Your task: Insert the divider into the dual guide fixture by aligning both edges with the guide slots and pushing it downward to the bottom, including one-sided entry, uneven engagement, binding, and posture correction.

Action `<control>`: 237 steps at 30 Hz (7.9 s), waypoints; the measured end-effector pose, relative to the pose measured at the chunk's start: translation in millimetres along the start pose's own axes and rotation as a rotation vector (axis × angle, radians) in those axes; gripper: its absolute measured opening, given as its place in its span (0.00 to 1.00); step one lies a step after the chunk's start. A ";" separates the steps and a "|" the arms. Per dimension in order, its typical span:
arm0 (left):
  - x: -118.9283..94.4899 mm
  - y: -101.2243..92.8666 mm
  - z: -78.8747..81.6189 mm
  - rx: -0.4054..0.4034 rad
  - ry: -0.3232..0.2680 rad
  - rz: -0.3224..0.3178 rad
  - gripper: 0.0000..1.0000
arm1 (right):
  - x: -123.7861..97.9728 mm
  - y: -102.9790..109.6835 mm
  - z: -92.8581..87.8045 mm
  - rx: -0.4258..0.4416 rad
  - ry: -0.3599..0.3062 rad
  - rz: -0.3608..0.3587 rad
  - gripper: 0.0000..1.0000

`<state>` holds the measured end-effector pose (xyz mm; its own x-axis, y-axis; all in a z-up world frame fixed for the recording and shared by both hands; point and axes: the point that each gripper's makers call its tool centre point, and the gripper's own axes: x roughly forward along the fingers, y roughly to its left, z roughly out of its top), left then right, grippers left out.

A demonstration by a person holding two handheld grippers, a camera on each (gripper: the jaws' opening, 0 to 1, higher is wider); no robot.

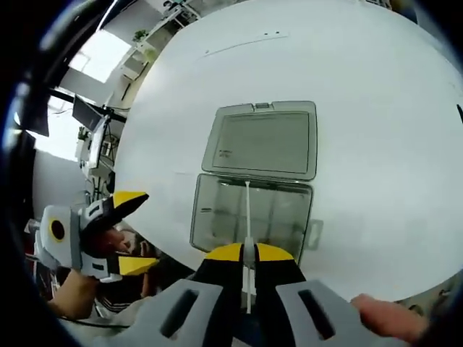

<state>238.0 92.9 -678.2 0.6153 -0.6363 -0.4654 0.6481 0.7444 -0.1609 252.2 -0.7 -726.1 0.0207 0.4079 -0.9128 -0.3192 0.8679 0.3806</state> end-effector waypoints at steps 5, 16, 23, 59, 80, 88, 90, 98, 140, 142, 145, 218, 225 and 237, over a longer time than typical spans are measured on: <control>-0.6 -0.5 -1.1 -0.002 -0.003 0.000 0.40 | 1.4 -2.3 0.3 -0.010 0.008 -0.015 0.00; 0.3 -1.2 -4.1 -0.013 -0.005 0.003 0.39 | 2.5 -3.2 -1.9 0.052 0.012 -0.024 0.00; 2.9 -0.8 -3.8 -0.018 -0.011 0.004 0.38 | 2.8 -4.4 1.0 0.080 0.016 -0.052 0.00; 0.3 11.4 -10.5 -0.022 -0.025 -0.021 0.36 | 20.0 -8.0 1.0 0.117 0.027 -0.098 0.00; -0.9 12.0 -14.4 -0.036 -0.025 -0.016 0.34 | 28.3 -16.4 1.6 0.134 0.041 -0.097 0.00; -2.1 15.5 -13.9 -0.041 -0.027 -0.007 0.34 | 32.9 -18.9 1.9 0.134 0.051 -0.099 0.00; -2.2 16.0 -14.4 -0.044 -0.028 -0.006 0.34 | 34.3 -19.4 2.0 0.132 0.055 -0.101 0.00; -2.0 17.4 -16.1 -0.048 -0.023 -0.003 0.34 | 39.6 -20.0 2.1 0.135 0.064 -0.102 0.00; -4.3 17.8 -15.0 -0.052 -0.031 0.004 0.32 | 41.0 -18.3 0.4 0.162 0.078 -0.120 0.00; -4.3 18.0 -15.1 -0.051 -0.030 0.005 0.32 | 41.7 -18.2 0.4 0.154 0.080 -0.124 0.00; -4.1 17.9 -14.7 -0.051 -0.030 0.005 0.32 | 42.2 -17.8 -0.5 0.150 0.081 -0.127 0.00; -3.0 18.4 -6.2 -0.042 -0.042 0.003 0.29 | 46.6 -21.1 -0.5 0.199 0.079 -0.132 0.00; -3.3 18.1 -7.9 -0.045 -0.040 0.004 0.29 | 49.8 -23.3 0.9 0.190 0.077 -0.135 0.00; -2.7 18.2 -6.5 -0.046 -0.042 0.005 0.29 | 50.8 -22.8 -1.1 0.186 0.066 -0.145 0.00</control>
<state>245.2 109.5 -685.5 0.6374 -0.6397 -0.4294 0.6240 0.7556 -0.1992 259.5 0.0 -781.4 -0.0099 0.2608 -0.9654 -0.1369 0.9560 0.2596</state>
